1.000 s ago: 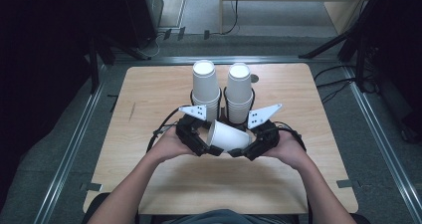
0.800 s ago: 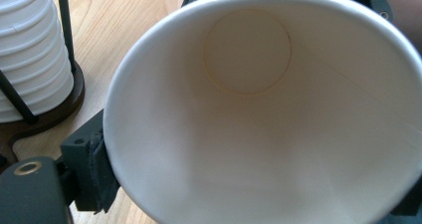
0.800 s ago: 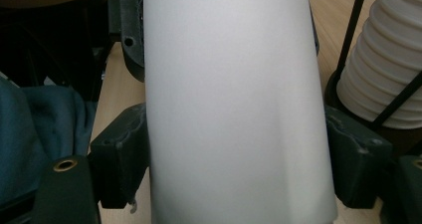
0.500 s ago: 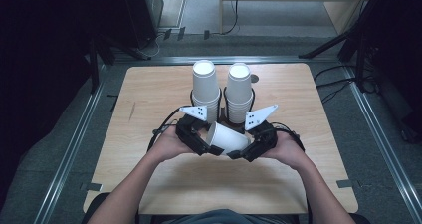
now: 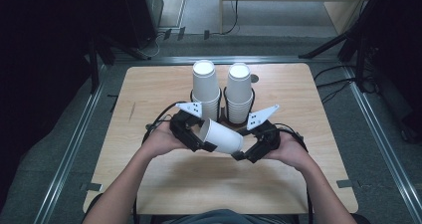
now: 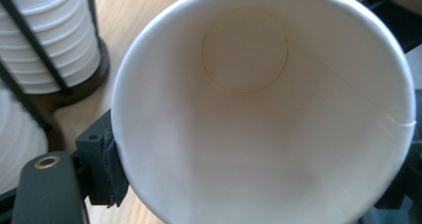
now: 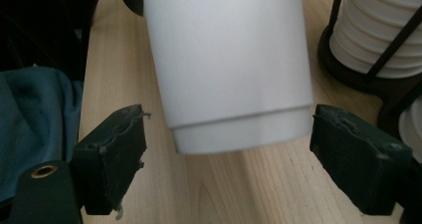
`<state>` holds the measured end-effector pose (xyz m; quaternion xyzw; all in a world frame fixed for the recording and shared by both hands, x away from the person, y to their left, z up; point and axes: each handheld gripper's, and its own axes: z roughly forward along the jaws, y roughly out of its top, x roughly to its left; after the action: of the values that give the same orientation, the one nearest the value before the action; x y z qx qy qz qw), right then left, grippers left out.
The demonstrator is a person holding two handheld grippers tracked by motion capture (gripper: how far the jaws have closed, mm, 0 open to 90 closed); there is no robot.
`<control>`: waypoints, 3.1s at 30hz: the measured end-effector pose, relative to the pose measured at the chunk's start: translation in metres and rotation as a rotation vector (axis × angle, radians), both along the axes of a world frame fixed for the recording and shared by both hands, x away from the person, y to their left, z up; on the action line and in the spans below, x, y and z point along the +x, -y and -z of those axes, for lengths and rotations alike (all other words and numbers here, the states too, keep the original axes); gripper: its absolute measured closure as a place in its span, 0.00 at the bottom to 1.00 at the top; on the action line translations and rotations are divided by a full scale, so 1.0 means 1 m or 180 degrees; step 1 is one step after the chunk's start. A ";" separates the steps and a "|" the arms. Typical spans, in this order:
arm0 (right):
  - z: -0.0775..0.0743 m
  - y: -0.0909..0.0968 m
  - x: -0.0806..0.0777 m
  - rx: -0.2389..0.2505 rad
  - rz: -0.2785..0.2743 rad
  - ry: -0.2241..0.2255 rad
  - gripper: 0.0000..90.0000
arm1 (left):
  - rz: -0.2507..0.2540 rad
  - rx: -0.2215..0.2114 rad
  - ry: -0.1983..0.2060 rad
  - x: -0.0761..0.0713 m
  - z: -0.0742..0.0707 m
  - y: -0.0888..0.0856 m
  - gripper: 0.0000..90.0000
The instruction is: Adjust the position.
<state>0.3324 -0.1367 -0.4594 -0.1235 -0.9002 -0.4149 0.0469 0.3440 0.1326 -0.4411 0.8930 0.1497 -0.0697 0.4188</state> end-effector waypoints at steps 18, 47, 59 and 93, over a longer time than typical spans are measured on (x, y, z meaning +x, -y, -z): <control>0.006 0.000 -0.001 -0.0140 0.0088 0.0013 0.17 | 0.0031 0.0484 0.0204 0.007 -0.015 -0.004 0.15; 0.023 -0.017 0.009 -0.0217 0.0034 0.0073 0.19 | 0.0300 0.1299 0.0087 0.017 -0.001 0.043 0.14; 0.028 -0.031 0.005 -0.0253 -0.0061 0.0070 0.22 | 0.0447 0.1306 0.0169 0.009 -0.002 0.060 0.13; 0.013 -0.012 0.007 -0.0039 0.0048 0.0196 0.25 | 0.0143 0.0771 0.0223 0.005 -0.004 0.023 0.00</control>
<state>0.3393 -0.1250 -0.4719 -0.1177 -0.9028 -0.4133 0.0153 0.3495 0.1097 -0.4375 0.9420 0.1222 -0.0293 0.3112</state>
